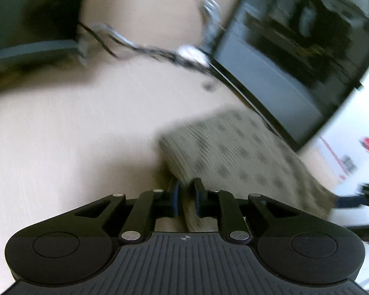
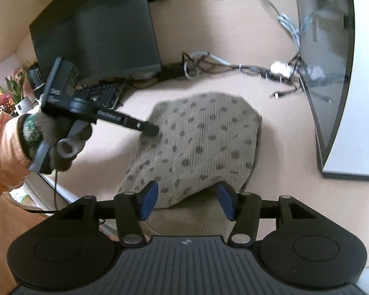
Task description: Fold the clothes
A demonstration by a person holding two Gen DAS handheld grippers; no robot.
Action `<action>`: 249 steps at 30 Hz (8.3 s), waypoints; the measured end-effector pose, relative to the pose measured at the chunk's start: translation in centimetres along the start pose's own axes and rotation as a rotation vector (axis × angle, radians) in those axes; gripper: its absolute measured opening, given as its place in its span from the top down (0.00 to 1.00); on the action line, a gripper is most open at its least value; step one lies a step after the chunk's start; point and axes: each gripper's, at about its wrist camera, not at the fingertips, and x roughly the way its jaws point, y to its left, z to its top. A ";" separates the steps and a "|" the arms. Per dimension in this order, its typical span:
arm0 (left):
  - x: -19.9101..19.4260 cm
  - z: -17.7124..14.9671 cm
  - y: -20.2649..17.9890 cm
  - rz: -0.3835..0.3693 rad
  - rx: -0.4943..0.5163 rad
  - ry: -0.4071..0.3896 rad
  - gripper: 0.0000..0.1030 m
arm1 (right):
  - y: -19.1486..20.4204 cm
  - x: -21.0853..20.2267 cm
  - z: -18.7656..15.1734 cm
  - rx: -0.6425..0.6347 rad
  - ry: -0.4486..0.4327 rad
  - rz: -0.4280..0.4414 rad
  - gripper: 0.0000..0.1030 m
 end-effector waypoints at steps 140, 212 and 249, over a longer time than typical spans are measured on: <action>0.8 1.3 2.5 0.022 -0.263 -0.137 0.05 | -3.5 10.3 7.8 0.120 -0.083 -0.148 0.15; -12.5 -10.6 12.8 0.532 -0.165 -0.032 0.08 | 15.1 20.2 7.2 -0.642 0.044 -0.021 0.09; -17.4 -15.0 1.8 0.576 -0.466 -0.464 0.00 | 13.2 13.7 5.0 -0.392 -0.118 0.053 0.00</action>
